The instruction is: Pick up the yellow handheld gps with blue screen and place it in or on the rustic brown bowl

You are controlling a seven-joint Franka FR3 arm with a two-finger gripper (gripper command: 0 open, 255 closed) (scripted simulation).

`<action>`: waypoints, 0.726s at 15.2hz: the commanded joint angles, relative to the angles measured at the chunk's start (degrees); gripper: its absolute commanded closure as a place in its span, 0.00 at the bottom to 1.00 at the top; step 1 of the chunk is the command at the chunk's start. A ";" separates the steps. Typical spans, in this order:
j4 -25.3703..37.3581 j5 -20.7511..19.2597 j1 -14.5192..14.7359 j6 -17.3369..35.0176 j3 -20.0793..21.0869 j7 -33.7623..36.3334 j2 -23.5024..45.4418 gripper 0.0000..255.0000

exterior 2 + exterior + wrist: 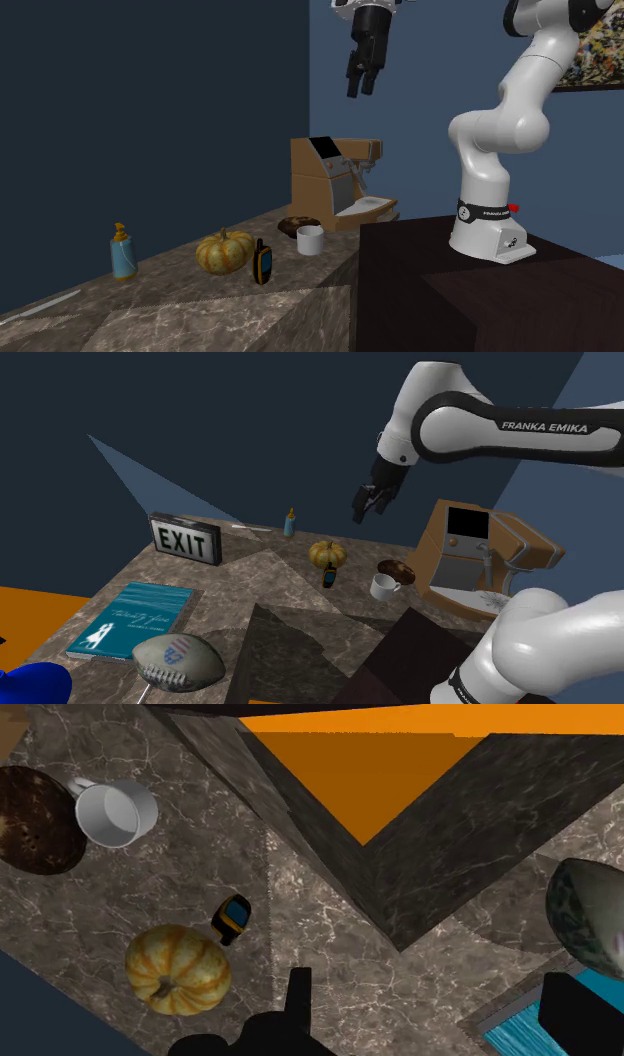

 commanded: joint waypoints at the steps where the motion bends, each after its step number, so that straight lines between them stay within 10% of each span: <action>1: -1.48 -0.92 -0.93 3.87 0.99 2.01 2.29 0.00; 11: -3.48 -9.06 -7.00 21.50 5.49 14.29 18.89 0.00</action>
